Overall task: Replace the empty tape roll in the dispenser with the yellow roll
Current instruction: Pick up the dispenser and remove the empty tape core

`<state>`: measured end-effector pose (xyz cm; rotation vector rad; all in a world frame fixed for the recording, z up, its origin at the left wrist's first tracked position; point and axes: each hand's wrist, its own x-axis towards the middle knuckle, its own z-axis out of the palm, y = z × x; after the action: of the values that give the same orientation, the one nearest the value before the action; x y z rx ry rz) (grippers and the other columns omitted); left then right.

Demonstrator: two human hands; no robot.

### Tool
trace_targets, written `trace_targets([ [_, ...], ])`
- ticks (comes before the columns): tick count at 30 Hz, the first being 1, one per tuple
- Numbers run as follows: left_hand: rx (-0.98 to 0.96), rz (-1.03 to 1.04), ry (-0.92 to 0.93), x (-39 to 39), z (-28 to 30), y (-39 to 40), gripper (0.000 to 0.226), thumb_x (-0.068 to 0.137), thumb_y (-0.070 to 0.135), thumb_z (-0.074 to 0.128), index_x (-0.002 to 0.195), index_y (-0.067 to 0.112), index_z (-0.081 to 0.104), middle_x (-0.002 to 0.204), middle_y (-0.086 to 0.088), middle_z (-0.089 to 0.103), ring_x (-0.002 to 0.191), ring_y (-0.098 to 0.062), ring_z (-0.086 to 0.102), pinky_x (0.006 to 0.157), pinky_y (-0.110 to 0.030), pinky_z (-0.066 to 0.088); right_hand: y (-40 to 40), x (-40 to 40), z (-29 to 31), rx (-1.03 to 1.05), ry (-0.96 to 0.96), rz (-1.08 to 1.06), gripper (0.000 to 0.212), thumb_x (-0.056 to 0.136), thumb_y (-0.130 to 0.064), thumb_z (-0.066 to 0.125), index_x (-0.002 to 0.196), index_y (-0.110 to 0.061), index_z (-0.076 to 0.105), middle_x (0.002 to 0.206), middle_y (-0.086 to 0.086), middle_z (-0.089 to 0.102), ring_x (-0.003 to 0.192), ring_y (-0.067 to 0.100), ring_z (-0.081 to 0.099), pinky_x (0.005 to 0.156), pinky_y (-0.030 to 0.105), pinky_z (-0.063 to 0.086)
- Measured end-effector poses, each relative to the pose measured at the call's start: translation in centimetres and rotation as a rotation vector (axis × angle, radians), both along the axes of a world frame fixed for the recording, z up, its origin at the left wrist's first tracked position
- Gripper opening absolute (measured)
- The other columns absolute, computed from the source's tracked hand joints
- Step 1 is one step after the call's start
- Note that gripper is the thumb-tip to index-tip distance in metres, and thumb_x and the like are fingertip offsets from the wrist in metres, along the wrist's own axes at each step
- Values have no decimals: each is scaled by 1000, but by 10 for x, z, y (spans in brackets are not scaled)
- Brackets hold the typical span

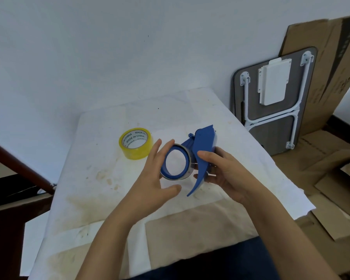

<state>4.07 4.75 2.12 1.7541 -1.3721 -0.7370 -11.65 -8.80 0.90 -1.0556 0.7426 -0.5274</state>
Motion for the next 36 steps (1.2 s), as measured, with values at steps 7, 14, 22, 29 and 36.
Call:
trace_targets([
  [7,-102,209,-76,-5,-20,-9,107,77,32,83,157,33,12,157,12,31,143,-3,34,108,-11,34,1,-5,5,1,-45,65,46,71,-34,73,114,-22,62,99,-2,74,104,25,68,83,40,59],
  [14,-134,187,-171,-3,-24,-8,94,75,28,85,150,29,29,148,17,41,129,6,42,93,6,32,1,-9,8,-49,-40,60,50,70,-32,72,117,-23,59,101,-2,71,95,17,68,79,33,58],
  [22,-132,138,-29,3,-21,-4,83,74,30,86,133,55,34,133,34,41,127,6,46,95,-12,47,-1,-6,1,-140,18,-3,45,81,-25,73,123,-23,57,115,1,69,103,17,67,82,30,57],
  [29,21,287,125,18,-3,-20,57,79,46,76,127,51,45,121,31,57,106,19,55,74,-9,46,-15,-5,-6,-69,33,-264,44,82,-25,72,122,-22,53,115,-4,66,99,15,66,76,30,56],
  [36,160,316,-445,46,-4,-110,96,67,75,65,143,23,40,138,-2,50,126,-28,50,102,-48,46,-28,-11,-7,32,65,-341,52,84,-27,71,130,-19,48,123,3,62,106,22,62,85,39,55],
])
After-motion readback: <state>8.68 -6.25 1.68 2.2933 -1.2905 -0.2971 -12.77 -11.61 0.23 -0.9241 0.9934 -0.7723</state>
